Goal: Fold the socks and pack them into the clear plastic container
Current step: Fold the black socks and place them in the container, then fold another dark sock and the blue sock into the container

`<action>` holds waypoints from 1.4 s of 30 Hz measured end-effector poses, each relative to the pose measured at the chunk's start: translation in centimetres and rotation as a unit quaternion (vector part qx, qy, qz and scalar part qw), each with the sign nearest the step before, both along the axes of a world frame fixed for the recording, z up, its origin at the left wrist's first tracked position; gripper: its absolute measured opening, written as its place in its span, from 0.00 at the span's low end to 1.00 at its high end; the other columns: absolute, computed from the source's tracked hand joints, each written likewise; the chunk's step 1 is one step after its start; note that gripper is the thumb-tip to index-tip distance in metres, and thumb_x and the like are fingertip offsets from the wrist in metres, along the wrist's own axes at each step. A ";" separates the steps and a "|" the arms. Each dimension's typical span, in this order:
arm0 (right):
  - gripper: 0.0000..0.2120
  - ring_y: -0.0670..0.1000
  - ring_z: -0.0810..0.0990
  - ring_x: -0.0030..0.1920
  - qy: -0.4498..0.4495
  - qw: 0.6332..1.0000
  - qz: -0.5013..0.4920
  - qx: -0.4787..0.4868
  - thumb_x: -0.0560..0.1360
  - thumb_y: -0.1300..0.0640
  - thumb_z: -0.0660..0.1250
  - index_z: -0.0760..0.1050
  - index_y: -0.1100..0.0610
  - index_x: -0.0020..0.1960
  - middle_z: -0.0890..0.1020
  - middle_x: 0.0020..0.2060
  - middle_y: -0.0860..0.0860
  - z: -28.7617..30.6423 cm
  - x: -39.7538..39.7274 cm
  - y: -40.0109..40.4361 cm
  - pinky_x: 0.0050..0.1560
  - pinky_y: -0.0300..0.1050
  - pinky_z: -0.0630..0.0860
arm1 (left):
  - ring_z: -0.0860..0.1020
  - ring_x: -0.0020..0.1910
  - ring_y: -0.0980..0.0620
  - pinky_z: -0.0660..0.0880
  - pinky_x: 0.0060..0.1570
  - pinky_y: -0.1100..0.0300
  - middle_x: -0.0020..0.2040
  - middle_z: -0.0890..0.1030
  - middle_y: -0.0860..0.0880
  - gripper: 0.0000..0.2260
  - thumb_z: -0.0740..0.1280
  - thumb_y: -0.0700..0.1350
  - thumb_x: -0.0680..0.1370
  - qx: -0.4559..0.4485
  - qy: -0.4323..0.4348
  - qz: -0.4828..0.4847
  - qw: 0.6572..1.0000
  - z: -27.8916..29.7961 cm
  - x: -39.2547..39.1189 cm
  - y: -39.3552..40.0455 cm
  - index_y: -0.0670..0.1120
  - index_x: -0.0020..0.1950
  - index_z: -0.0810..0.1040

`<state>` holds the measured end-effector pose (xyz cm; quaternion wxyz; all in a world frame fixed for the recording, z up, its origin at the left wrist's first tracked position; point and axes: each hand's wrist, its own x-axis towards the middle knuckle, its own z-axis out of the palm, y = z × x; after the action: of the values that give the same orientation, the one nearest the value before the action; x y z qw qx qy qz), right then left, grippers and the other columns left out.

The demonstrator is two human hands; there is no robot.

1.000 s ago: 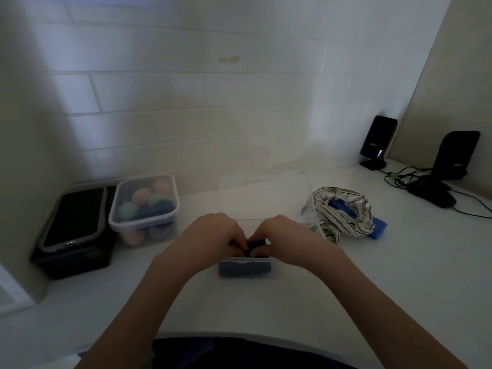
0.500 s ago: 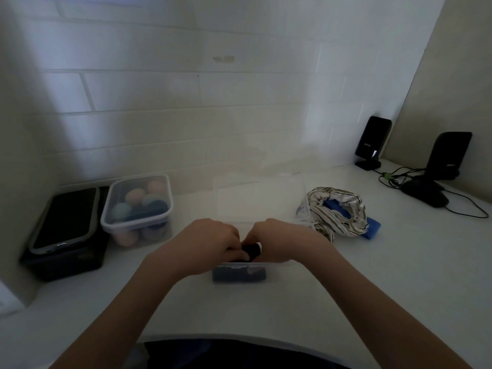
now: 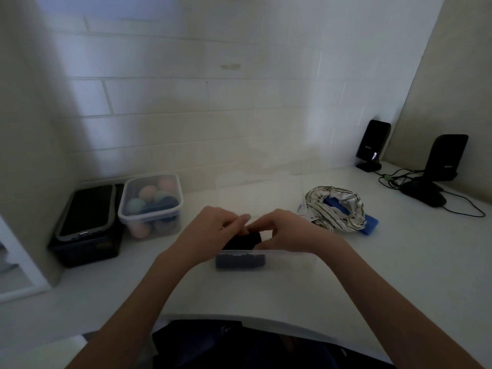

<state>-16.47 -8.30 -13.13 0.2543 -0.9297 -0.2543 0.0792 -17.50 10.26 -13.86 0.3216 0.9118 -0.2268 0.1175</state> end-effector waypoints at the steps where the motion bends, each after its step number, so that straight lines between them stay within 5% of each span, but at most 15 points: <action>1: 0.21 0.27 0.74 0.31 0.005 1.000 -0.003 0.013 0.71 0.56 0.72 0.77 0.51 0.63 0.82 0.51 0.44 0.1 -0.1 -0.1 0.35 0.21 0.69 | 0.81 0.35 0.49 0.75 0.41 0.59 0.36 0.85 0.46 0.19 0.59 0.55 0.78 -0.025 -0.002 0.009 1.000 0.1 -0.1 0.0 0.47 0.40 0.85; 5: 0.16 0.44 0.81 0.34 0.005 0.996 -0.045 0.076 0.73 0.55 0.70 0.78 0.52 0.61 0.80 0.47 0.40 0.9 -0.7 -0.9 0.40 0.42 0.81 | 0.80 0.34 0.61 0.71 0.39 0.72 0.36 0.85 0.50 0.18 0.60 0.51 0.79 -0.066 -0.012 0.038 0.997 0.3 -0.4 0.1 0.45 0.39 0.85; 8: 0.11 0.44 0.82 0.35 -0.036 0.987 -0.075 0.140 0.75 0.57 0.68 0.81 0.52 0.56 0.83 0.47 0.43 1.3 -0.7 -2.5 0.37 0.37 0.80 | 0.79 0.34 0.67 0.71 0.37 0.76 0.35 0.83 0.53 0.18 0.59 0.51 0.79 -0.090 -0.006 0.048 0.995 0.1 -0.5 0.1 0.45 0.38 0.84; 13: 0.09 0.36 0.80 0.36 -0.160 0.923 -0.219 0.274 0.75 0.62 0.66 0.82 0.53 0.51 0.85 0.45 0.49 0.9 -0.7 -7.4 0.40 0.27 0.73 | 0.81 0.38 0.59 0.71 0.40 0.66 0.35 0.83 0.55 0.18 0.59 0.53 0.79 -0.100 -0.026 0.060 0.993 0.1 -0.5 -1.1 0.48 0.37 0.84; 15: 0.11 0.40 0.80 0.42 -0.236 0.888 -0.318 0.232 0.75 0.60 0.65 0.80 0.52 0.56 0.84 0.48 0.51 -0.2 -0.3 -10.4 0.44 0.26 0.71 | 0.81 0.38 0.57 0.74 0.43 0.62 0.36 0.83 0.54 0.18 0.59 0.53 0.79 -0.103 -0.033 0.051 0.993 0.2 -0.6 -2.1 0.48 0.37 0.84; 19: 0.22 0.61 0.71 0.64 -0.163 0.875 -0.447 0.094 0.77 0.52 0.62 0.66 0.53 0.70 0.77 0.61 0.61 -3.3 1.2 -15.3 0.63 0.57 0.70 | 0.81 0.41 0.57 0.75 0.45 0.58 0.40 0.85 0.55 0.19 0.57 0.57 0.78 -0.052 -0.033 0.014 0.998 0.5 -0.7 -5.2 0.51 0.39 0.84; 22: 0.27 0.62 0.69 0.66 -0.042 0.887 -0.447 0.108 0.75 0.51 0.63 0.60 0.51 0.72 0.73 0.66 0.61 -5.5 1.7 -16.0 0.65 0.60 0.68 | 0.80 0.41 0.55 0.75 0.45 0.57 0.42 0.86 0.53 0.18 0.58 0.57 0.78 -0.026 -0.013 0.002 1.000 0.5 -0.1 -7.1 0.51 0.41 0.84; 26: 0.32 0.58 0.56 0.75 -0.076 0.909 -0.405 0.070 0.74 0.44 0.62 0.53 0.43 0.74 0.66 0.73 0.53 -6.4 1.2 -15.1 0.73 0.62 0.53 | 0.75 0.30 0.56 0.73 0.37 0.56 0.38 0.85 0.49 0.20 0.58 0.57 0.78 -0.005 -0.039 0.001 0.999 0.6 0.7 -9.2 0.46 0.40 0.83; 29: 0.25 0.52 0.49 0.77 -0.149 0.927 -0.344 -0.007 0.72 0.39 0.62 0.61 0.36 0.68 0.66 0.73 0.45 -5.5 0.4 -13.7 0.71 0.66 0.37 | 0.74 0.28 0.52 0.71 0.34 0.54 0.34 0.82 0.45 0.21 0.58 0.57 0.77 0.003 -0.050 -0.013 0.999 1.0 1.8 -11.0 0.43 0.37 0.80; 32: 0.13 0.49 0.55 0.75 -0.187 0.940 -0.279 -0.058 0.71 0.36 0.62 0.75 0.40 0.51 0.74 0.64 0.39 -5.4 0.2 -13.4 0.70 0.66 0.34 | 0.77 0.33 0.45 0.74 0.38 0.48 0.33 0.80 0.41 0.24 0.55 0.58 0.75 -0.006 -0.064 -0.014 0.998 1.6 3.9 -13.0 0.40 0.37 0.79; 34: 0.07 0.46 0.68 0.68 -0.189 0.953 -0.235 -0.010 0.73 0.42 0.64 0.76 0.44 0.45 0.79 0.54 0.40 -5.4 0.0 -13.4 0.72 0.64 0.41 | 0.78 0.38 0.46 0.76 0.42 0.49 0.38 0.82 0.43 0.19 0.58 0.55 0.76 0.006 -0.062 -0.021 0.998 1.9 5.3 -14.6 0.42 0.40 0.80; 35: 0.05 0.45 0.75 0.57 -0.176 0.956 -0.224 0.069 0.74 0.47 0.64 0.75 0.47 0.42 0.81 0.46 0.43 -5.1 -0.2 -13.3 0.71 0.62 0.54 | 0.79 0.43 0.47 0.76 0.47 0.51 0.43 0.83 0.46 0.14 0.60 0.52 0.76 0.024 -0.051 -0.028 0.998 1.9 5.8 -15.4 0.45 0.45 0.81; 37: 0.05 0.47 0.75 0.35 -0.136 0.914 -0.253 0.286 0.74 0.60 0.62 0.70 0.53 0.41 0.78 0.34 0.52 -4.2 -0.3 -13.3 0.47 0.50 0.72 | 0.76 0.56 0.48 0.73 0.56 0.52 0.56 0.80 0.49 0.12 0.60 0.50 0.76 0.108 -0.036 -0.058 0.992 1.6 6.6 -16.9 0.51 0.57 0.78; 39: 0.07 0.54 0.78 0.36 -0.161 0.842 -0.352 0.376 0.74 0.66 0.59 0.67 0.55 0.43 0.79 0.34 0.57 -3.7 0.9 -14.2 0.38 0.50 0.73 | 0.72 0.63 0.47 0.68 0.62 0.49 0.65 0.74 0.49 0.16 0.58 0.48 0.77 0.223 -0.036 -0.080 0.971 1.2 7.0 -18.0 0.53 0.64 0.72; 42: 0.12 0.60 0.77 0.50 -0.214 0.834 -0.452 0.232 0.76 0.66 0.57 0.69 0.57 0.58 0.79 0.47 0.59 -3.9 3.6 -16.2 0.46 0.52 0.73 | 0.69 0.63 0.45 0.63 0.63 0.48 0.66 0.72 0.49 0.15 0.54 0.45 0.79 0.315 -0.040 -0.075 0.945 0.8 6.9 -18.9 0.52 0.63 0.73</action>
<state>-12.86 -24.49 -17.00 0.4096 -0.8484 0.1356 -0.3067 -10.64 -8.66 -13.04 0.0167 0.9415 -0.3327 0.0516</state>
